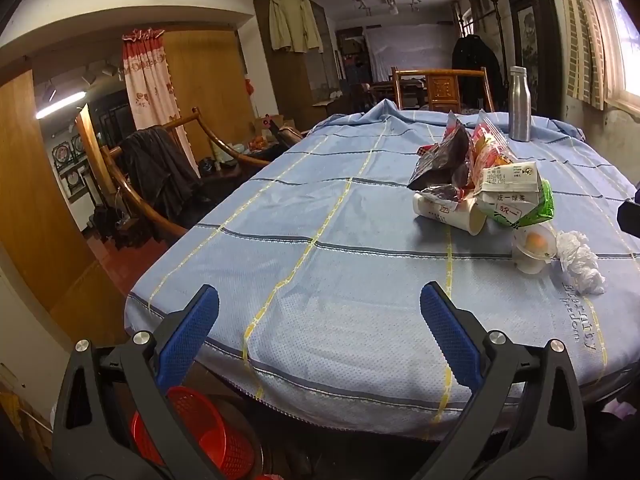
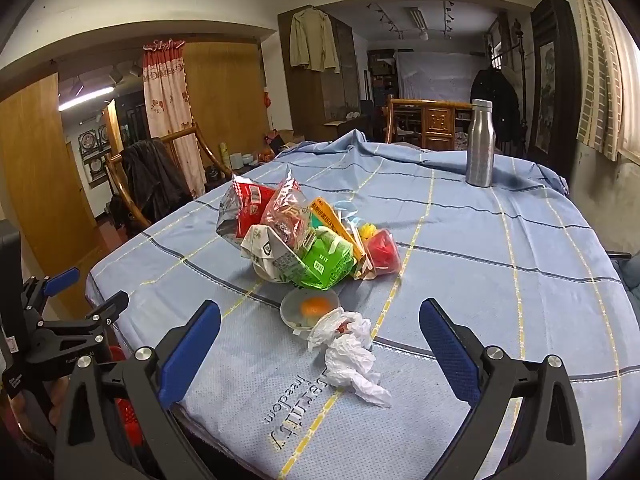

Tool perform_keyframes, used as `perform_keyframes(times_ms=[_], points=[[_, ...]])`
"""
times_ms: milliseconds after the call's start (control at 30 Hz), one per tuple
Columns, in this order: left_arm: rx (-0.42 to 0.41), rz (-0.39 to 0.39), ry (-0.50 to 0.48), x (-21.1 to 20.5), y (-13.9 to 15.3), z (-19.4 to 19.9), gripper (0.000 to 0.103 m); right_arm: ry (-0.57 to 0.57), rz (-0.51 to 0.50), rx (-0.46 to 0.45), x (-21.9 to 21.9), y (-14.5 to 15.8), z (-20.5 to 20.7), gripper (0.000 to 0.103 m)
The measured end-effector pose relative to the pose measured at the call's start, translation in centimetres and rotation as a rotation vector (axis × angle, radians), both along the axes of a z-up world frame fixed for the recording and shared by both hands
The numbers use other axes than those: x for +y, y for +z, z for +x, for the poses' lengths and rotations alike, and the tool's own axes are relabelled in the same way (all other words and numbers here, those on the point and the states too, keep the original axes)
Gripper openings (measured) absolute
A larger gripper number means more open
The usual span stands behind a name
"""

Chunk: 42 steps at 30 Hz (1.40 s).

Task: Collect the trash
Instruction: 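Grasp the crumpled white tissue with the right gripper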

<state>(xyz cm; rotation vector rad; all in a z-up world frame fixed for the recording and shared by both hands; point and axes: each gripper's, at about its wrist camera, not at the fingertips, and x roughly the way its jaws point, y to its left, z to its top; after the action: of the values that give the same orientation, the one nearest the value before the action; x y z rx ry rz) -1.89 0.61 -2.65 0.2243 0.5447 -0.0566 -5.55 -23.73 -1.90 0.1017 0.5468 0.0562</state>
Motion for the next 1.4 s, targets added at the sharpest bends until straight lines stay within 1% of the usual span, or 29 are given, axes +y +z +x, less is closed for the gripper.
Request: perform_keyframes(times_ms=[233, 267, 333, 500, 667, 767, 867, 933, 967, 1000, 1033, 1067, 1100, 1133, 1200, 1300, 1333, 1367, 1400], points=[[0.018, -0.012, 0.007, 0.3, -0.3, 0.5, 0.096, 0.007, -0.007, 0.039, 0.3, -1.7, 0.9, 0.097], [0.021, -0.014, 0.008, 0.4, -0.4, 0.6, 0.096, 0.007, -0.008, 0.045, 0.3, -1.3, 0.9, 0.097], [0.029, -0.016, 0.01, 0.5, -0.5, 0.7, 0.096, 0.008, -0.009, 0.045, 0.4, -1.9, 1.1, 0.097], [0.052, -0.028, 0.01, 0.7, -1.0, 1.2, 0.096, 0.009, 0.002, 0.08, 0.2, -2.6, 1.9, 0.097], [0.08, -0.03, 0.007, 0.7, -1.7, 1.8, 0.096, 0.004, -0.001, 0.14, 0.1, -4.1, 3.2, 0.097], [0.096, -0.029, 0.008, 0.8, -2.1, 2.2, 0.096, -0.001, -0.005, 0.152, -0.1, -5.0, 3.9, 0.097], [0.114, -0.028, 0.006, 0.7, -2.6, 2.8, 0.096, -0.001, 0.009, 0.196, -0.4, -5.9, 4.8, 0.097], [0.126, -0.028, -0.001, 0.4, -2.9, 3.2, 0.096, 0.0, 0.018, 0.208, -0.6, -6.3, 5.2, 0.097], [0.133, -0.029, -0.005, 0.2, -3.0, 3.3, 0.096, 0.002, 0.023, 0.215, -0.7, -6.5, 5.3, 0.094], [0.14, -0.029, -0.012, 0.0, -3.2, 3.5, 0.096, 0.012, 0.038, 0.227, -0.8, -6.7, 5.5, 0.085], [0.15, -0.029, -0.021, -0.2, -3.3, 3.6, 0.096, 0.021, 0.051, 0.241, -0.9, -6.8, 5.6, 0.079], [0.159, -0.029, -0.031, -0.5, -3.5, 3.8, 0.096, 0.028, 0.054, 0.258, -1.1, -7.1, 5.8, 0.054], [0.169, -0.029, -0.042, -0.9, -3.6, 3.9, 0.096, 0.026, 0.047, 0.275, -1.2, -7.2, 5.9, 0.021], [0.179, -0.032, -0.056, -1.2, -3.7, 4.0, 0.096, 0.023, 0.05, 0.283, -1.4, -7.3, 6.0, 0.016], [0.201, -0.044, -0.092, -2.0, -3.7, 4.1, 0.096, 0.029, 0.102, 0.255, -2.4, -6.7, 5.3, 0.016], [0.24, -0.066, -0.174, -3.9, -3.7, 4.5, 0.096, 0.02, 0.088, 0.18, -3.8, -5.0, 4.0, 0.016], [0.251, -0.072, -0.199, -4.6, -3.6, 4.6, 0.096, 0.012, 0.089, 0.165, -4.2, -4.6, 3.8, 0.016], [0.264, -0.081, -0.236, -5.6, -3.6, 4.8, 0.096, 0.002, 0.112, 0.149, -4.7, -4.2, 3.4, 0.016], [0.274, -0.089, -0.267, -6.4, -3.5, 4.9, 0.096, -0.012, 0.104, 0.137, -5.1, -3.8, 3.3, 0.017]])
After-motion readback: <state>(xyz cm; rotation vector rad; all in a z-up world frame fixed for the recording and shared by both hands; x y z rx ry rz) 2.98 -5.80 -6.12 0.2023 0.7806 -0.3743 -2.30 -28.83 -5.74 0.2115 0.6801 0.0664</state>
